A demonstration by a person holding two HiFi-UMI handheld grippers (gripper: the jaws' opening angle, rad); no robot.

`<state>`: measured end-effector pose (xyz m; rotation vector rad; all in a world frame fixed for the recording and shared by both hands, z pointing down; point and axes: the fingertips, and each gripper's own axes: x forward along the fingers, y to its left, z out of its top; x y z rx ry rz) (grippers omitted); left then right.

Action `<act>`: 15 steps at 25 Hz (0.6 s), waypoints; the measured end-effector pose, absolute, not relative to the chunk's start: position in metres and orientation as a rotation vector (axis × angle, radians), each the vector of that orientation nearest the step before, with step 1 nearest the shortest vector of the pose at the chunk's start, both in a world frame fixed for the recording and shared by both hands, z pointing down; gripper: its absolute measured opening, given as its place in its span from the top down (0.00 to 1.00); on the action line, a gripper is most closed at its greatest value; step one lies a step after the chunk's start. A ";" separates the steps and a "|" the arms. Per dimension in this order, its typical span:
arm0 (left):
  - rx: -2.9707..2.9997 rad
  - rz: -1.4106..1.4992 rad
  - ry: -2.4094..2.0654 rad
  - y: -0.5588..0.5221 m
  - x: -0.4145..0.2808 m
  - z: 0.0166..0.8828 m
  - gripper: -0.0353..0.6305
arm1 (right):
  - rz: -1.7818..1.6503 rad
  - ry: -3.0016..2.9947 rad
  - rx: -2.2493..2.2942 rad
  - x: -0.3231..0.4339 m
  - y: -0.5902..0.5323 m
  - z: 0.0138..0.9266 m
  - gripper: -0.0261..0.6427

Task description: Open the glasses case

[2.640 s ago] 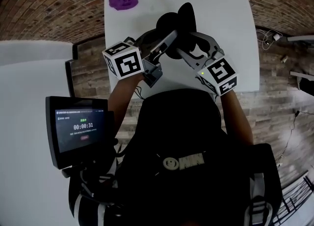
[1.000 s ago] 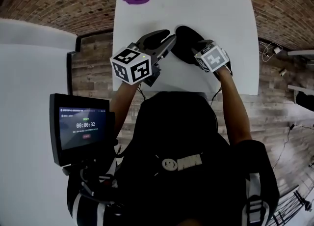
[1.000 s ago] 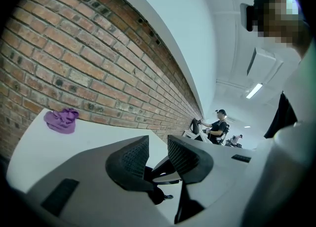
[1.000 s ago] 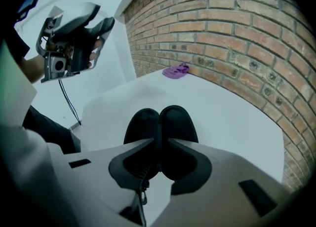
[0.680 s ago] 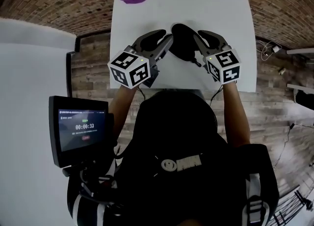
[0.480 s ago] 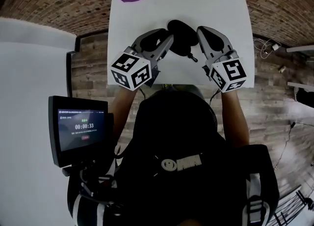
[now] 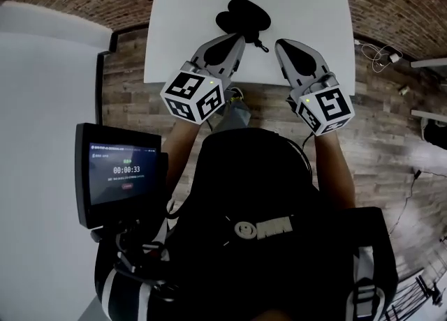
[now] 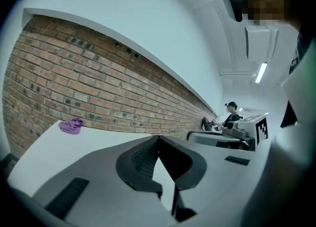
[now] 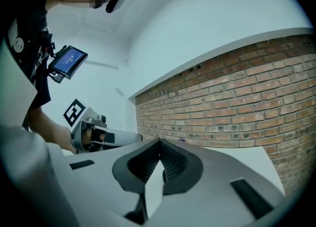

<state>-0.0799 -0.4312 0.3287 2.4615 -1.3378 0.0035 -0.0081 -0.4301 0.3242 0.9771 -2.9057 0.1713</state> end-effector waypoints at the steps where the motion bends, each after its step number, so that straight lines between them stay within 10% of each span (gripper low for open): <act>1: 2.454 0.016 -1.346 -0.420 -0.075 0.331 0.94 | 0.180 -2.911 0.969 -0.004 -0.419 0.325 0.95; 15: 2.373 0.040 -1.360 -0.306 -0.048 0.342 0.94 | 0.269 -2.944 0.826 0.000 -0.306 0.332 0.95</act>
